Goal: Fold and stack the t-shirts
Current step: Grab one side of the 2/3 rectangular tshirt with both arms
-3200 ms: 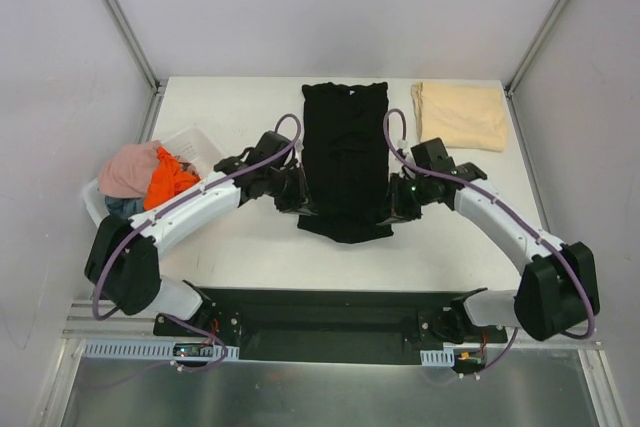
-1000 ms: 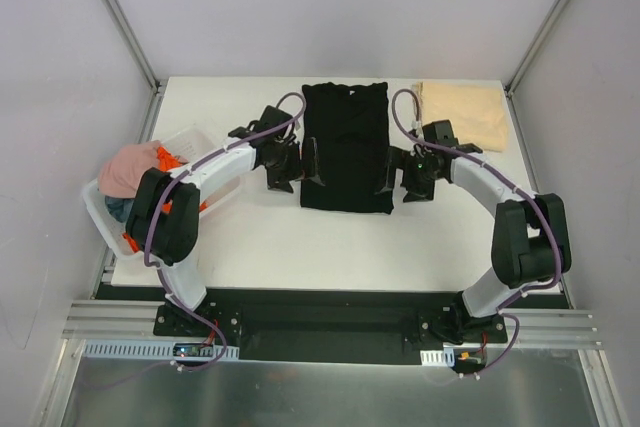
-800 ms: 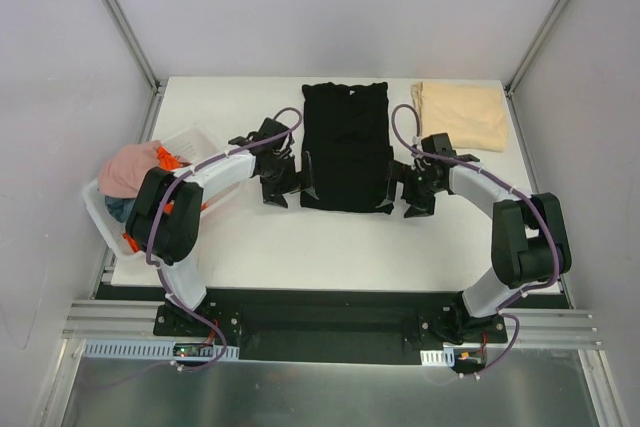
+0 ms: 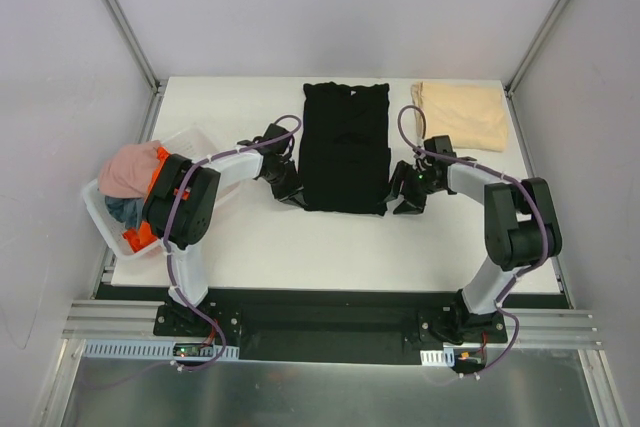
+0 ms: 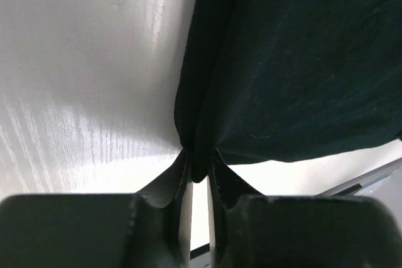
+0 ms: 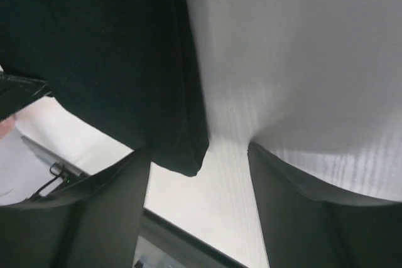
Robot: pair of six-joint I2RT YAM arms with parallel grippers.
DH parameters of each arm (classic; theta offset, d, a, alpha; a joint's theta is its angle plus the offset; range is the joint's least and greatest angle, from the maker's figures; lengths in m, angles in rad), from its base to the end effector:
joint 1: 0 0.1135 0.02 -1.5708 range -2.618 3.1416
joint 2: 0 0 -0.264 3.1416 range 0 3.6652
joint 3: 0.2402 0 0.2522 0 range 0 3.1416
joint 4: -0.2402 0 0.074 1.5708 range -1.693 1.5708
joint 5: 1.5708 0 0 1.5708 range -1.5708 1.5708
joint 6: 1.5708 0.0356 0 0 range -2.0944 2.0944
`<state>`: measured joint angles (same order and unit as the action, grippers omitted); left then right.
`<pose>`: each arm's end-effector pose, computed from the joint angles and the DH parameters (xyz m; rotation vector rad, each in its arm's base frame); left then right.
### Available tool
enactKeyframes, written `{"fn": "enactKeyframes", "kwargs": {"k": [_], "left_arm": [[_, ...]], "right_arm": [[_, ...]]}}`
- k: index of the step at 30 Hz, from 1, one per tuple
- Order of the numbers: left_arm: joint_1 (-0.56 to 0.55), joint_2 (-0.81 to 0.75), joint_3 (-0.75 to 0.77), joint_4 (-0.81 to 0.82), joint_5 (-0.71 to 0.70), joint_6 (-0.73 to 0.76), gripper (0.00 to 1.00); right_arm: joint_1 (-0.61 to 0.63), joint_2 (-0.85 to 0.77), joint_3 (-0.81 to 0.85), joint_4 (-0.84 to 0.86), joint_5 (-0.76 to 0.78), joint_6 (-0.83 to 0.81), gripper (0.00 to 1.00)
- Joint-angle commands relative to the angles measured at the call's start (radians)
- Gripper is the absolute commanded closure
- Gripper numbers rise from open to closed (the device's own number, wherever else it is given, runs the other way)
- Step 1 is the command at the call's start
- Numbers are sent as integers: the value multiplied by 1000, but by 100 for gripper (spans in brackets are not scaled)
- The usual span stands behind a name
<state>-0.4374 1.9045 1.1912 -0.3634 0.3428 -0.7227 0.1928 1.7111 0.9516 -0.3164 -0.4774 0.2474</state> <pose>0.3409 -0.1726 0.1534 -0.2777 2.7954 -0.7943 0.3169 0.0785 0.1568 -0.0908 2.6623 0.7780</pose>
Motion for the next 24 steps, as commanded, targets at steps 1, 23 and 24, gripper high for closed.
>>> {"fn": "enactKeyframes", "kwargs": {"k": [1,23,24], "left_arm": [[8,11,-2,6,2,-4,100],[-14,-210,-257,103,73,-32,100],[-18,-240,-303,103,79,-35,100]], "right_arm": [[-3,38,-22,14,-49,6,42],[0,-28,-128,-60,-129,-72,99],[0,-62,-157,-82,-138,-82,100]]}}
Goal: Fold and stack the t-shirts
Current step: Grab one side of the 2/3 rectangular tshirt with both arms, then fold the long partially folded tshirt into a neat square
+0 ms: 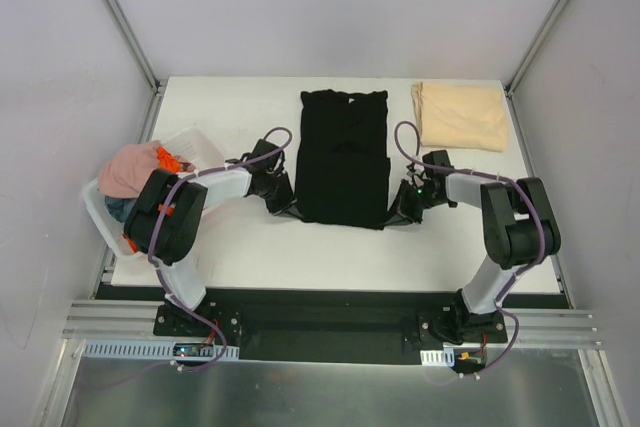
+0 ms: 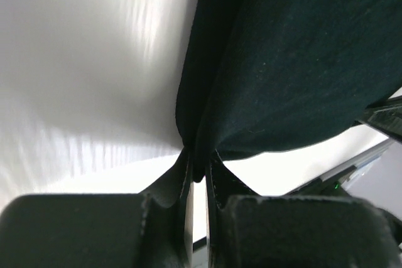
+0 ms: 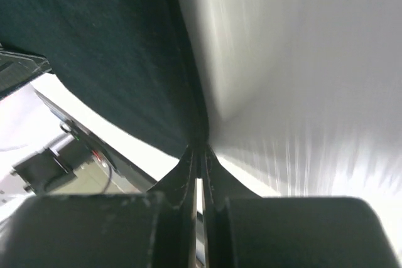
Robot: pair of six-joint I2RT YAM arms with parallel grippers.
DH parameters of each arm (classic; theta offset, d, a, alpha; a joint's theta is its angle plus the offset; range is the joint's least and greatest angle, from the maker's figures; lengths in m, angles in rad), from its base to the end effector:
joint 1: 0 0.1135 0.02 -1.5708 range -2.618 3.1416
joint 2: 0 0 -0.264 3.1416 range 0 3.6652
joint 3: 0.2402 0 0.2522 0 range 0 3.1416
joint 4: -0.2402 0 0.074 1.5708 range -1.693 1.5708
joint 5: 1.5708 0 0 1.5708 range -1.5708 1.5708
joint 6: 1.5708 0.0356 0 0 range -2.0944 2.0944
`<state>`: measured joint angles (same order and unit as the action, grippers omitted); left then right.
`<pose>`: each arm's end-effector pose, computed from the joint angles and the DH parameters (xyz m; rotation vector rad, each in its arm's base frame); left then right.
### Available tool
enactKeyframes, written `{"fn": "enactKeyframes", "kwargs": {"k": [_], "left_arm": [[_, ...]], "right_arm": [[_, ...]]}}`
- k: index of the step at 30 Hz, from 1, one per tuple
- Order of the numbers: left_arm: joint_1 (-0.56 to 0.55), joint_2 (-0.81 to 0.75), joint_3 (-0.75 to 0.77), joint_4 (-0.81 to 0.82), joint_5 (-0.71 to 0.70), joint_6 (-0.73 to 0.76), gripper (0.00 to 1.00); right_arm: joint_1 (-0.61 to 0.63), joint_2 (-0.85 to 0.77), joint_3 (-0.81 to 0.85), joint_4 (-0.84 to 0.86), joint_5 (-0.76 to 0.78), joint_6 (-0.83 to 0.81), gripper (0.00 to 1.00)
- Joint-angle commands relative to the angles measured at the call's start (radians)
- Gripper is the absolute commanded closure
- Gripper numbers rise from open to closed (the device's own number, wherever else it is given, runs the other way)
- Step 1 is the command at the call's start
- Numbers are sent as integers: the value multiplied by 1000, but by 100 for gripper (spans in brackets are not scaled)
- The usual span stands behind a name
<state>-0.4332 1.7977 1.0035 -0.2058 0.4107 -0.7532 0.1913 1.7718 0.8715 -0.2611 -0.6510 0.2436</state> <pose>0.3130 -0.1604 0.1483 -0.2718 2.7380 -0.9248 0.3029 0.0806 0.1237 -0.1189 2.7141 1.0145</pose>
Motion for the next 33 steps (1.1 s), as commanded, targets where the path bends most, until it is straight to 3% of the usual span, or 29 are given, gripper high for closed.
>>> {"fn": "enactKeyframes", "kwargs": {"k": [1,8,13,17,21,33], "left_arm": [[-32,-162,-137,-56,22,-6,100],[-105,-498,-223,-207,79,-35,100],[-119,-675,-200,-299,100,-75,100],[-118,-765,-108,-395,56,-72,100],[-116,-758,-8,-402,-25,-6,100],[-55,-535,222,-396,-180,146,100]], "right_arm": [[8,-179,-88,-195,-2,-84,99],[69,-421,-95,-562,-133,-204,99],[71,-492,50,-814,-283,-309,99],[39,-482,141,-908,-398,-362,99],[2,-450,198,-902,-476,-362,99],[-42,-246,379,-755,-472,-293,99]]}}
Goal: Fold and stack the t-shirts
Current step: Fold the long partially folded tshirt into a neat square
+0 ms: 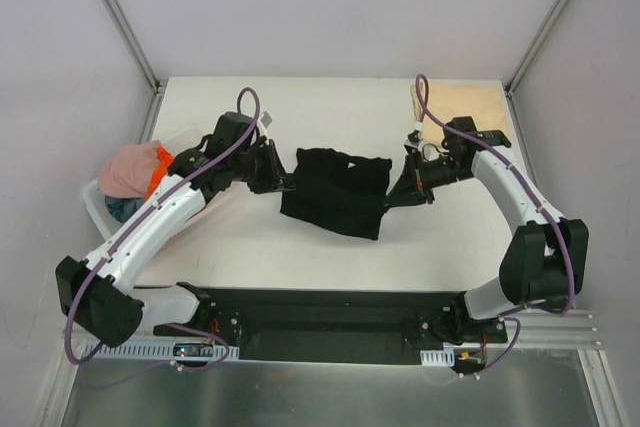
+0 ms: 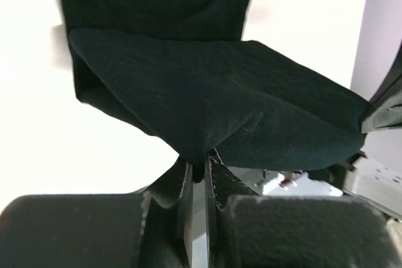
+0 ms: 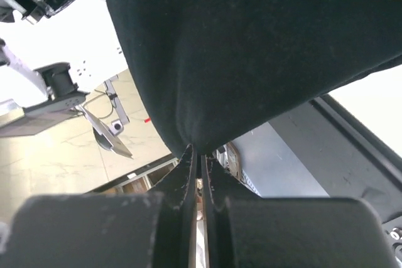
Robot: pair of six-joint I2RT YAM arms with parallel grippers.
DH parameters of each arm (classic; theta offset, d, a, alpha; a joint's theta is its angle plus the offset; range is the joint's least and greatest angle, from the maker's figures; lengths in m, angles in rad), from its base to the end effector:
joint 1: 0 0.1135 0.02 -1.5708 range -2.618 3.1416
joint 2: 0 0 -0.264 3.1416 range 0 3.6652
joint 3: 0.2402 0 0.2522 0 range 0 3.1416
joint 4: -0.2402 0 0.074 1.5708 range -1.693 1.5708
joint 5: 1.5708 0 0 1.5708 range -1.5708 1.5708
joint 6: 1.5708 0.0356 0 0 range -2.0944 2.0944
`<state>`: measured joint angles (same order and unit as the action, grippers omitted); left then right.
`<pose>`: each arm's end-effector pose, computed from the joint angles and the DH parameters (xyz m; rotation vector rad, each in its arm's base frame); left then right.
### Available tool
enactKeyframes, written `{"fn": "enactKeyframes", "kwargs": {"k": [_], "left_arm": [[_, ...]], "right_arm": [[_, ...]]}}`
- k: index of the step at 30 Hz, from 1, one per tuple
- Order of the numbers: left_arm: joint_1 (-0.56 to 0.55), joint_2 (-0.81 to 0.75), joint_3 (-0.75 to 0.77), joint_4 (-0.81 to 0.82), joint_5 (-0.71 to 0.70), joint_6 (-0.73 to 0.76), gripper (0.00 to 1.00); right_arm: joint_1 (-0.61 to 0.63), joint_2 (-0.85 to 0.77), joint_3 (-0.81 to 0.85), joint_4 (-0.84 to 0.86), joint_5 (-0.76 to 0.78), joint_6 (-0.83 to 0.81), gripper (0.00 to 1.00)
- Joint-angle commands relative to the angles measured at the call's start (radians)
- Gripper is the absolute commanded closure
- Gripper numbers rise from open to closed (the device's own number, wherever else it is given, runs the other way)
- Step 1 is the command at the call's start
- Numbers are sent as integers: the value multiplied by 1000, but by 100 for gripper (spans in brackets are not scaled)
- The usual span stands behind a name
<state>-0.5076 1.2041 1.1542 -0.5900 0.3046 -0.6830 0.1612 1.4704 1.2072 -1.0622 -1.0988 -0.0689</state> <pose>0.2217 -0.1355 0.3432 -0.0254 2.3617 -0.9625 0.2590 0.0742 0.2829 -0.4804 2.4925 1.5625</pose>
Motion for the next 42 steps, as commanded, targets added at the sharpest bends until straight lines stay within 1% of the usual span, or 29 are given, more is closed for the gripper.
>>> {"fn": "enactKeyframes", "kwargs": {"k": [1,3,5,6,8,9,10,11,16,20,23,24,26,27,29,30,31,33,34,35,36,37,38,39,40,42], "left_arm": [[26,93,84,-11,-79,79,100],[38,126,127,-4,-99,91,100],[60,181,166,5,-99,97,100],[66,196,177,13,-104,97,100],[78,247,202,24,-117,97,100],[83,264,209,36,-120,94,100],[96,300,217,44,-95,92,100],[101,317,237,51,-85,99,100],[124,458,324,78,-85,114,100],[144,560,433,85,-87,122,100],[152,649,511,85,-73,131,100],[153,675,533,85,-55,135,100],[155,750,591,85,-48,142,100],[155,773,605,85,-73,142,100],[155,850,659,87,-132,142,100],[158,879,682,90,-145,143,100],[159,941,711,90,-144,149,100],[161,1009,821,91,-125,163,100],[161,1066,864,91,-84,172,94],[161,1090,937,91,-76,175,90],[162,1107,966,91,-62,178,82],[162,1123,987,91,-58,178,66],[162,1123,1012,91,-68,181,56],[162,1120,1019,93,-73,184,50],[164,1102,1021,91,-74,189,38],[164,1072,1004,91,-71,198,27]], "right_arm": [[-17,68,52,50,-19,26,99],[-37,111,66,71,-27,34,100],[-45,131,87,105,-1,66,99],[-45,154,101,114,81,66,99],[-49,180,130,134,144,101,99],[-57,192,130,207,139,127,99],[-58,211,127,246,134,174,99],[-60,225,141,269,137,185,99],[-74,321,236,272,218,190,99],[-91,389,304,280,275,184,99],[-101,439,365,309,349,201,99],[-100,479,379,327,375,205,99],[-101,525,416,356,375,227,99],[-101,575,431,369,387,234,99],[-100,620,478,395,407,247,99],[-100,648,503,413,437,248,97],[-101,694,524,418,450,250,90],[-100,734,598,441,483,254,89],[-101,761,623,442,491,258,80],[-100,769,653,441,491,256,75],[-97,771,696,438,488,256,72],[-98,771,716,436,487,254,70],[-97,760,732,430,484,242,69],[-98,749,753,418,479,238,68],[-97,739,759,409,478,230,63],[-95,693,749,386,476,202,58]]}}
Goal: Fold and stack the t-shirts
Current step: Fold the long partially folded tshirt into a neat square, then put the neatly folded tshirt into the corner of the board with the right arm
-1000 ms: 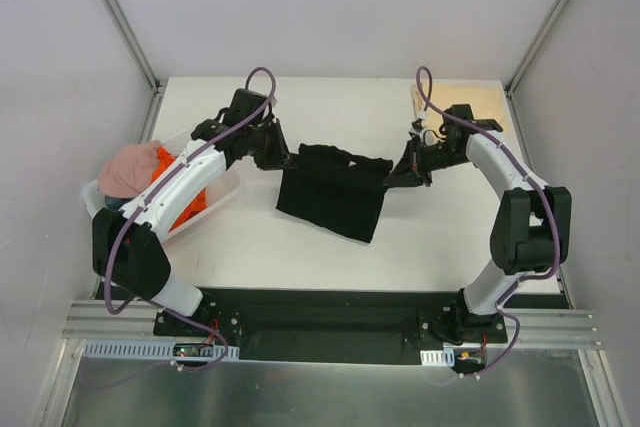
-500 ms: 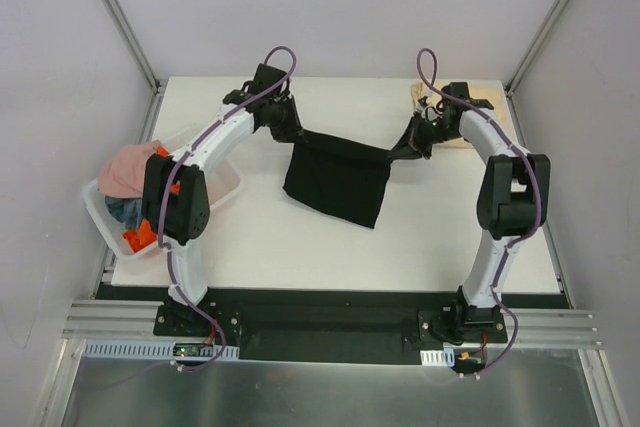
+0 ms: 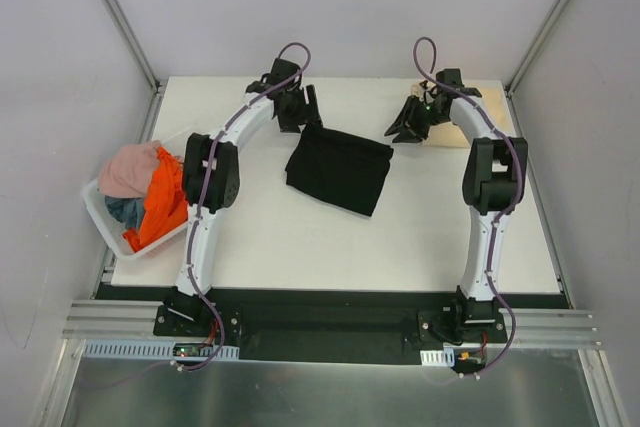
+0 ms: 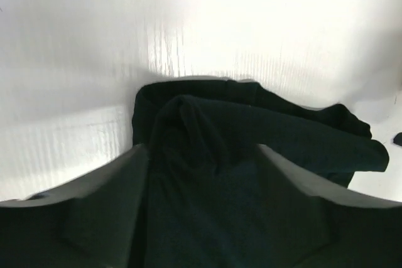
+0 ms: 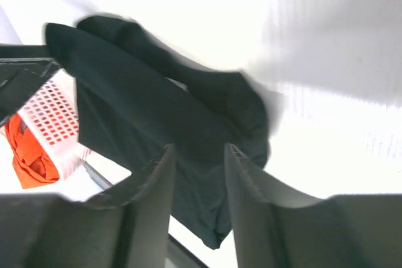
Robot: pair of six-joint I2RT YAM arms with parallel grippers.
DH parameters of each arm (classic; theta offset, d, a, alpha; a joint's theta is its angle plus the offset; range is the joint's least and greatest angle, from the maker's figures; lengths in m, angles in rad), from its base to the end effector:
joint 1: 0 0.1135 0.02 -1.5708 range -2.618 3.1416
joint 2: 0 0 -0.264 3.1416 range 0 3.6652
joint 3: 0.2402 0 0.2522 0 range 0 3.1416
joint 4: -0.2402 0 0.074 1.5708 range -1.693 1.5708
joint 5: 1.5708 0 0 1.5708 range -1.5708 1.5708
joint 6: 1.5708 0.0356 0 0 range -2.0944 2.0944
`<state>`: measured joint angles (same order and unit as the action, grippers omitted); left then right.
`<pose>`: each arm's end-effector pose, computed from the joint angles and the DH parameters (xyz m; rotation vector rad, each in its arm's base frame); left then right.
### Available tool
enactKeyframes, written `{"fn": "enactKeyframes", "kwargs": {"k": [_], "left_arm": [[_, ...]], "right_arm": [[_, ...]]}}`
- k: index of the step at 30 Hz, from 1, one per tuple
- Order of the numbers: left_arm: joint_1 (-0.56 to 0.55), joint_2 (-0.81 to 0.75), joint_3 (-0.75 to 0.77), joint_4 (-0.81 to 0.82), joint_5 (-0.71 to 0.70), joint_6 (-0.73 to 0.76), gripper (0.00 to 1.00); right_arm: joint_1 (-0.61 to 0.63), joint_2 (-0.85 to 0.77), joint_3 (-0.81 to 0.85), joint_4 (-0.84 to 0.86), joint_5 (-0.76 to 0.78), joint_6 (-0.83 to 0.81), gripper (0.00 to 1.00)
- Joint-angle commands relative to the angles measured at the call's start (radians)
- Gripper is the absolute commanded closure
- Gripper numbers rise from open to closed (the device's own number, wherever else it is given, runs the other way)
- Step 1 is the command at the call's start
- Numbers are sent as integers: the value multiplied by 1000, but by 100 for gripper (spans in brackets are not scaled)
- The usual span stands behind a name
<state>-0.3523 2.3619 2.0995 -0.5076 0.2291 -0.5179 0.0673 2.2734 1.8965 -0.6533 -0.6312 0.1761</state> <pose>0.5021 -0.1932 0.2179 -0.0827 2.4218 -0.6843 0.4908 0.0541 0.1925 -0.0913 2.5483 0.9085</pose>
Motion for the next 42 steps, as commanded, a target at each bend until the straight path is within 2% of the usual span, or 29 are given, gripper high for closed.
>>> {"fn": "enactKeyframes", "kwargs": {"k": [1,2,3,9,10,11,14,20,27,30,35,42], "left_arm": [[7,-120,32,11,6,33,9],[9,-139,15,12,21,32,1],[7,-185,-5,9,33,32,1],[-10,-395,-266,70,160,24,1],[-11,-420,-365,98,194,13,1],[-13,-441,-416,183,229,-16,1],[-19,-486,-559,291,332,-63,1],[-20,-429,-615,325,375,-77,1],[-14,-339,-677,325,357,-79,0],[-14,-348,-719,325,326,-70,1],[-14,-363,-811,323,325,-64,1],[-76,-513,-959,328,320,-91,1]], "right_arm": [[0,-127,47,-34,8,-49,52],[6,-171,26,-37,-4,-56,24],[9,-195,4,-39,-10,-66,4],[91,-366,-213,6,-41,-90,3],[103,-371,-229,17,-47,-80,4],[127,-373,-253,41,-53,-70,3],[160,-333,-249,72,-62,-29,3],[166,-175,-154,98,-30,7,3],[152,72,126,98,22,23,3],[149,133,177,69,31,22,3],[143,137,158,69,14,22,3],[141,-20,100,44,-44,-49,4]]}}
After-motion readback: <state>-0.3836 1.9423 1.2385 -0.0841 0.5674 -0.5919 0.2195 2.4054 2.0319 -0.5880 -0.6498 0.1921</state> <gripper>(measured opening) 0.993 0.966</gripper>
